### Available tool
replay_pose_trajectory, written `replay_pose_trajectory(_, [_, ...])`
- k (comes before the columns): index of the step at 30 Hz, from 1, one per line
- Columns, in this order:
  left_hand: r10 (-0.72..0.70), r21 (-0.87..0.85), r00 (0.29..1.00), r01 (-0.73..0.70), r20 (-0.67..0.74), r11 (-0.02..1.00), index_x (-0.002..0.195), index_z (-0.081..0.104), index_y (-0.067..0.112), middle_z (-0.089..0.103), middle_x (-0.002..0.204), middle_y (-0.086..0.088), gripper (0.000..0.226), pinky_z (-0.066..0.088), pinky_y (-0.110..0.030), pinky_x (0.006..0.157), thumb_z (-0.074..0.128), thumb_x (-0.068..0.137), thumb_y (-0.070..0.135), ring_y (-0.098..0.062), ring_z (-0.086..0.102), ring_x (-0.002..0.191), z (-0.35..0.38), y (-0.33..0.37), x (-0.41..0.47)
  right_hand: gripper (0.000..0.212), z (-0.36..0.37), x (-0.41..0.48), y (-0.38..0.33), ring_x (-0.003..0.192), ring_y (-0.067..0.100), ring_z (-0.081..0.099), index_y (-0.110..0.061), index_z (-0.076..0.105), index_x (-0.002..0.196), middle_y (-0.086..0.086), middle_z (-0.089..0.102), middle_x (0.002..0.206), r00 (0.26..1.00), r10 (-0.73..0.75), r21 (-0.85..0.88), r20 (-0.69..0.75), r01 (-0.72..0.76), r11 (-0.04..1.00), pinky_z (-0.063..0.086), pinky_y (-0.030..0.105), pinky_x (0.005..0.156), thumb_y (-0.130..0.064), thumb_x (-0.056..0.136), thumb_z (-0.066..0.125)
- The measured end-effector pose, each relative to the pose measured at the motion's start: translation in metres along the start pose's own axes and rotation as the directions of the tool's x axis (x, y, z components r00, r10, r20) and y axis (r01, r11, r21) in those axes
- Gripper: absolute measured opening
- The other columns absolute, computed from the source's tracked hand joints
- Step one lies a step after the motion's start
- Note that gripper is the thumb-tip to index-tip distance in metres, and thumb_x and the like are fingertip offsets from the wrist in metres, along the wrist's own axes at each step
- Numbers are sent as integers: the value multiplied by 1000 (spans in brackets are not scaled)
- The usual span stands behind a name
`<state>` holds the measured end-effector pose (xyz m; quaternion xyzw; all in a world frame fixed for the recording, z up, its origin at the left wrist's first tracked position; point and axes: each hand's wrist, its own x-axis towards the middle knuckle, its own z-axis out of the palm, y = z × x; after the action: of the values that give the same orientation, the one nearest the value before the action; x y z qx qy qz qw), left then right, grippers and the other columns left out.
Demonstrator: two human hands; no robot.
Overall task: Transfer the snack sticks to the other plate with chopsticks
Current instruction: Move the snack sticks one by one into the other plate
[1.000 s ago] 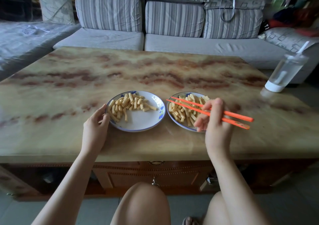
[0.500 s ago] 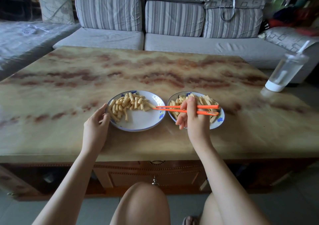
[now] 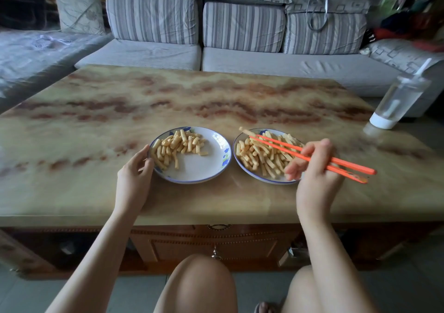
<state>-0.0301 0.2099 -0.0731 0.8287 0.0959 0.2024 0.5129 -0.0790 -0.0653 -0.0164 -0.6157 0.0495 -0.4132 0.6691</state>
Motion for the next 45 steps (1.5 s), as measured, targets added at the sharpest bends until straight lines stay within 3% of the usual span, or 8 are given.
replay_pose_trajectory(4, [0, -6, 1000, 0, 1, 1000, 133, 55, 18, 57, 109, 13, 40, 32, 2, 72, 49, 94, 13, 3, 49, 101, 0, -1, 0, 35, -14, 10, -1, 37, 21, 48, -12, 44, 73, 30, 47, 58, 991, -30, -37, -134, 25, 999, 35, 22, 38, -29, 102, 32])
replay_pose_trajectory(9, [-1, -4, 1000, 1, 2, 1000, 133, 55, 18, 61, 115, 6, 40, 34, -16, 84, 49, 94, 14, 0, 50, 101, 0, 1, -1, 36, -23, 13, 0, 34, 20, 47, -17, 44, 69, 4, 50, 41, 980, -19, -76, -196, 4, 997, 36, 26, 40, -28, 102, 32])
replay_pose_trajectory(16, [13, 9, 1000, -13, 7, 1000, 134, 54, 17, 61, 125, 0, 40, 34, -16, 85, 49, 94, 13, 0, 49, 103, -1, 2, -2, 37, -25, 11, 0, 35, 23, 47, -14, 46, 69, 26, 52, 52, 987, -30, -124, -159, 10, 992, 36, 24, 40, -26, 103, 34])
replay_pose_trajectory(20, [16, 6, 1000, -16, 1, 1000, 134, 55, 17, 61, 123, 1, 40, 34, -6, 79, 49, 94, 13, 1, 48, 103, 0, 1, -1, 36, -20, 6, -5, 36, 21, 46, -17, 46, 69, 25, 48, 52, 985, -84, -124, -150, 65, 990, 36, 26, 40, -23, 103, 34])
replay_pose_trajectory(23, [19, 9, 1000, -19, -9, 1000, 133, 55, 15, 61, 121, 3, 39, 28, 8, 68, 49, 94, 11, 1, 48, 103, 0, 0, 0, 35, -13, 0, -7, 36, 20, 45, -14, 46, 72, 18, 47, 51, 993, -97, -78, -63, 92, 993, 35, 24, 39, -23, 103, 32])
replay_pose_trajectory(26, [23, 10, 1000, -23, -13, 1000, 133, 55, 14, 60, 120, 2, 39, 26, 10, 67, 49, 94, 10, 1, 47, 104, 1, -1, 0, 38, -2, -7, -2, 37, 22, 45, -15, 48, 73, 9, 48, 45, 991, -41, -48, 124, 48, 998, 35, 23, 38, -33, 101, 31])
replay_pose_trajectory(30, [25, 15, 1000, -25, -13, 1000, 133, 55, 14, 60, 125, 0, 39, 28, 10, 68, 49, 94, 11, 1, 47, 104, 1, -2, 1, 41, 19, -14, 6, 35, 17, 47, -13, 50, 72, 17, 48, 44, 937, 50, -70, 345, -27, 997, 34, 22, 37, -43, 96, 34])
replay_pose_trajectory(45, [14, -4, 1000, -14, -10, 1000, 134, 54, 15, 60, 116, 6, 39, 30, 9, 67, 49, 95, 13, 1, 48, 103, 1, -2, 1, 40, 44, -8, 23, 31, 19, 43, -6, 51, 73, 27, 53, 51, 912, 236, -55, 337, -231, 971, 33, 20, 36, -24, 104, 34])
